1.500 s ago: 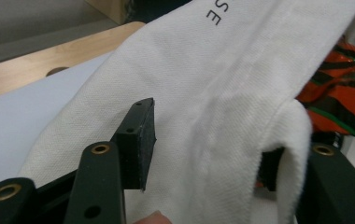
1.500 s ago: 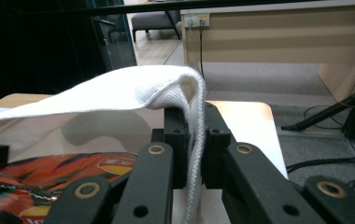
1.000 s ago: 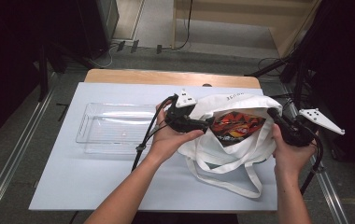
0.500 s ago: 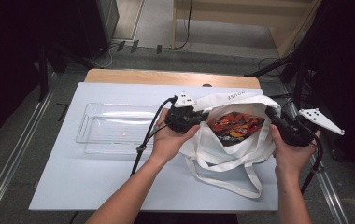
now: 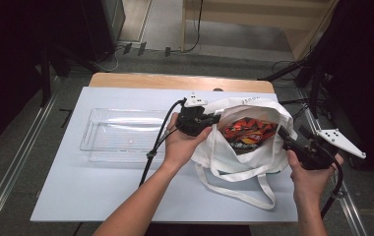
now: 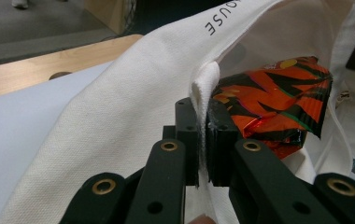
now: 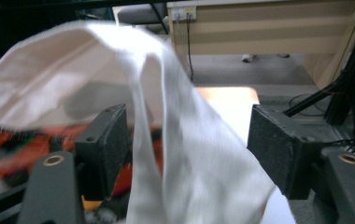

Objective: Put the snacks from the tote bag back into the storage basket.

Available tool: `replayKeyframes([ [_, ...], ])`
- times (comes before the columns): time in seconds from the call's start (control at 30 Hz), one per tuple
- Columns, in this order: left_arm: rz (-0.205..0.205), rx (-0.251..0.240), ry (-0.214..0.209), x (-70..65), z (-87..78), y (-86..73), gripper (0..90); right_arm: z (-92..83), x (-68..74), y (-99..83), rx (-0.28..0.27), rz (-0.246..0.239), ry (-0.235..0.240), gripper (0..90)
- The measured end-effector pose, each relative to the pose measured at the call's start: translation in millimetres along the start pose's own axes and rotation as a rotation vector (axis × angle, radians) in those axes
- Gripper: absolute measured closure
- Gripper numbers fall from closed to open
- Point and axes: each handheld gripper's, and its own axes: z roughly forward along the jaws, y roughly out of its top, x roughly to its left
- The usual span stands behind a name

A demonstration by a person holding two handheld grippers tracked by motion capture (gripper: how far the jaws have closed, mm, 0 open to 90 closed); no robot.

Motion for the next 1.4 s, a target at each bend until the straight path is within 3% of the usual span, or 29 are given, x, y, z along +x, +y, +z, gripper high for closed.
replayKeyframes([
  [0.17, 0.001, -0.001, -0.003, -0.1, -0.1, 0.1, 86.9, -0.7, -5.2, -18.8, 0.044, 0.0, 0.008, 17.1],
  [0.27, 0.003, -0.003, -0.003, -0.2, -0.7, 0.3, 86.9, 3.8, -7.2, -24.4, 0.067, -0.01, -0.024, 22.2],
  [0.33, 0.007, -0.002, -0.004, 0.4, -1.0, 0.4, 86.9, 7.5, -8.1, -26.3, 0.098, -0.025, -0.073, 36.9],
  [0.37, 0.008, -0.002, -0.003, 0.6, -1.2, 0.5, 86.9, 8.1, -8.9, -27.1, 0.097, -0.035, -0.092, 48.5],
  [0.4, 0.008, -0.002, -0.004, 0.7, -1.2, 0.5, 86.9, 7.3, -9.3, -27.8, 0.087, -0.041, -0.092, 61.2],
  [0.47, 0.009, -0.002, -0.005, 0.8, -0.8, 0.3, 86.9, 3.8, -11.4, -26.0, 0.057, -0.038, -0.085, 77.9],
  [0.57, 0.007, -0.002, -0.007, 0.4, 0.4, -0.2, 86.9, 1.8, -16.4, -20.6, 0.041, -0.016, -0.076, 87.1],
  [0.7, 0.015, 0.003, -0.01, 0.2, 1.3, -0.7, 86.8, 3.5, -20.0, -13.9, 0.038, -0.025, -0.069, 88.3],
  [0.93, -0.006, 0.025, -0.003, 5.0, 11.1, -3.0, 86.4, 19.6, -28.5, -14.3, 0.066, 0.068, -0.064, 88.7],
  [1.07, -0.045, 0.046, 0.003, 11.3, 23.1, -5.9, 85.5, 37.4, -33.7, -18.5, 0.131, 0.111, -0.04, 88.8],
  [1.17, -0.044, 0.082, 0.014, 13.0, 32.8, -10.7, 84.5, 52.0, -36.1, -24.9, 0.185, 0.134, -0.012, 88.8],
  [1.4, -0.085, 0.144, 0.067, 22.1, 57.7, -32.1, 83.3, 79.3, -30.2, -46.1, 0.281, 0.116, 0.018, 88.7],
])
